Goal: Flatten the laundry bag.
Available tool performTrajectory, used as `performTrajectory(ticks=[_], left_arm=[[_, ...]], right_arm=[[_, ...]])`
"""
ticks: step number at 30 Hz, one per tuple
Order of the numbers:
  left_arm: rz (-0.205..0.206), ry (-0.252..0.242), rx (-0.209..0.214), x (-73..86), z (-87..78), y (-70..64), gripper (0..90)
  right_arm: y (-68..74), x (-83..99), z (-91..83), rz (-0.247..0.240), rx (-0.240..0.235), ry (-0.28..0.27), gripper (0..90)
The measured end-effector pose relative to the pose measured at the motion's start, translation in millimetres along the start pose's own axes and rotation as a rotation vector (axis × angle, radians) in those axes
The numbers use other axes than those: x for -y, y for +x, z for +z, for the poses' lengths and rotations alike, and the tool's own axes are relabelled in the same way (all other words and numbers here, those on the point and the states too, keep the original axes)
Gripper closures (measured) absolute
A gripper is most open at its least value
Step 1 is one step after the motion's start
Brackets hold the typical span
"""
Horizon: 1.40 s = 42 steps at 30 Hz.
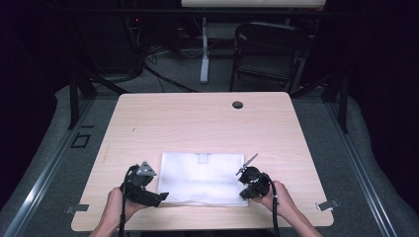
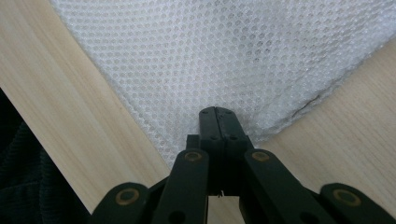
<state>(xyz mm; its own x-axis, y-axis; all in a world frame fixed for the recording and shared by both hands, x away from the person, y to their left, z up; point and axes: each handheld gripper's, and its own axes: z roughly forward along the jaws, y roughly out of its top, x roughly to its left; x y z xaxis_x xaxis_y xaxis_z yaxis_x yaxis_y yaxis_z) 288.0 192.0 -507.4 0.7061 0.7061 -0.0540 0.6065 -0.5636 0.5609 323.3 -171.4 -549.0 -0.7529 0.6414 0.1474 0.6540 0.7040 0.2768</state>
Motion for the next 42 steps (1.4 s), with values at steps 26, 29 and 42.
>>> performTrajectory(ticks=[26, 29, 42], left_arm=[[0.311, 0.107, 0.17, -43.4, 75.2, -62.5, 42.4], [0.339, 0.123, 0.19, -44.6, 79.8, -65.3, 49.9], [0.383, 0.159, 0.197, -47.7, 93.7, -65.7, 73.1]], right_arm=[[-3.9, 2.4, -1.6, 0.02, 0.017, 0.001, 90.0], [-4.1, 3.0, -1.3, 0.028, 0.011, -0.008, 90.0], [-5.8, 5.0, -1.6, 0.036, -0.009, -0.022, 87.8]])
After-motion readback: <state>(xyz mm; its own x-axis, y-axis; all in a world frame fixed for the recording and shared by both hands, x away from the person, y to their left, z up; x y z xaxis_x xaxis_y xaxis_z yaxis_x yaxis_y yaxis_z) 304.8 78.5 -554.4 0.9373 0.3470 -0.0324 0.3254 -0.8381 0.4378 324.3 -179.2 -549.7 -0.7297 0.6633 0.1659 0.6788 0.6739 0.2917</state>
